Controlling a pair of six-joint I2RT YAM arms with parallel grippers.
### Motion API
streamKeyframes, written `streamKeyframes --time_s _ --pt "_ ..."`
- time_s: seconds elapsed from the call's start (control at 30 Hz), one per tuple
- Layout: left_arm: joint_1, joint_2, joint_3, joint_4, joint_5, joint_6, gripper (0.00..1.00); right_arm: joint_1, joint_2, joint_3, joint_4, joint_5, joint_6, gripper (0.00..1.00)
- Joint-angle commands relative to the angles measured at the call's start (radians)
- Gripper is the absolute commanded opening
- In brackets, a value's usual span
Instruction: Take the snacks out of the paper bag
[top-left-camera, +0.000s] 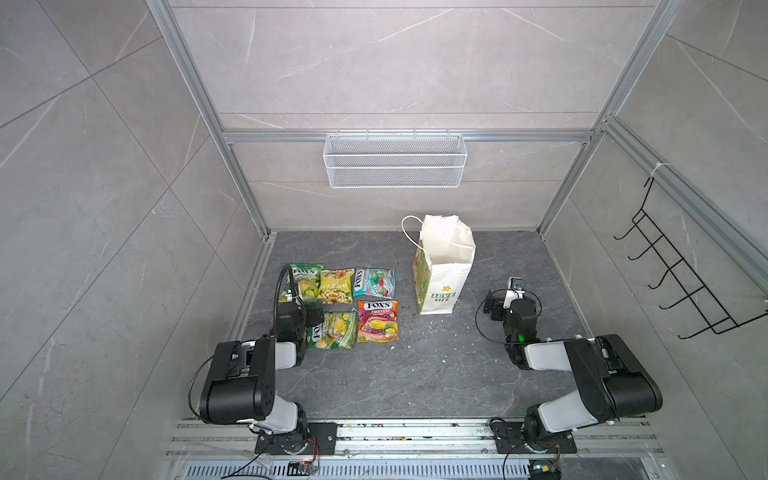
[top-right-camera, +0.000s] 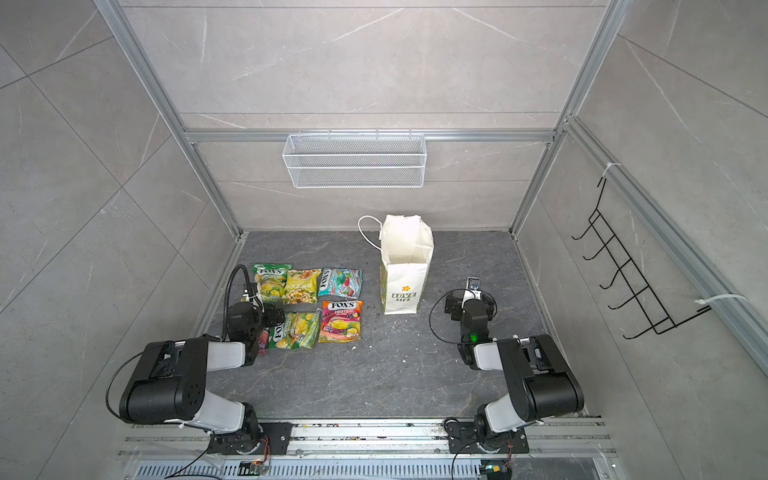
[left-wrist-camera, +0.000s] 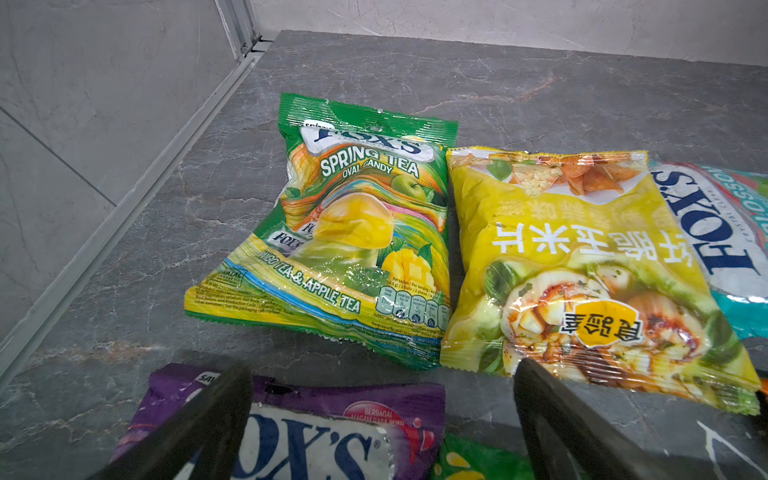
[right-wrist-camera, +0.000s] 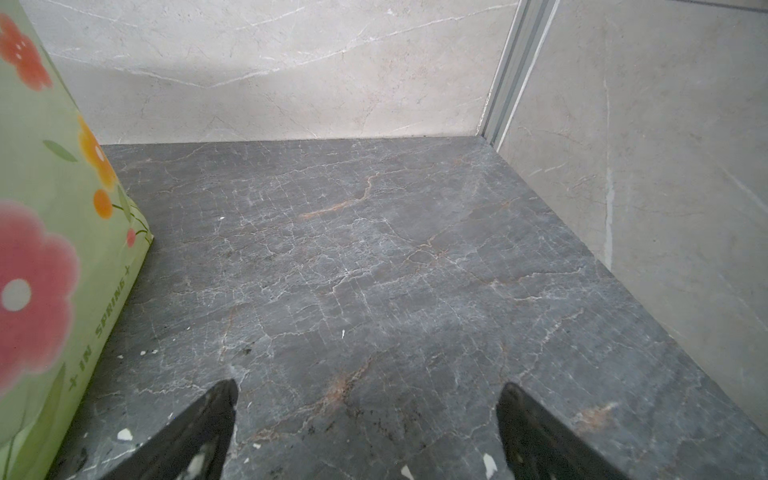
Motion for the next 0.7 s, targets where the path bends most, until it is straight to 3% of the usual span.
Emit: streamKeyframes --time_s 0.0,0.27,0.43,0.5,0.6,0.67 --pt "0.003 0.002 0.026 0.038 0.013 0.005 1.00 0.001 0.002 0.005 -0.010 -0.004 0.018 1.00" --pt "0.002 -0.007 -0.003 0.075 0.014 0.013 1.00 0.000 0.002 0.005 -0.010 -0.005 0.018 1.00" --pt "0.001 0.000 -0.175 0.411 0.094 0.042 1.00 0.001 0.002 0.006 -0.010 -0.004 0.018 1.00" --pt "0.002 -0.014 -0.138 0.329 0.087 0.038 1.00 0.001 0.002 0.005 -0.011 -0.005 0.018 1.00" --pt "0.003 0.003 0.038 0.025 0.040 0.016 1.00 0.000 0.002 0.005 -0.011 -0.005 0.018 0.99" --pt "0.008 -0.002 0.001 0.077 0.027 0.003 1.00 0.000 0.003 0.007 -0.011 -0.005 0.018 1.00"
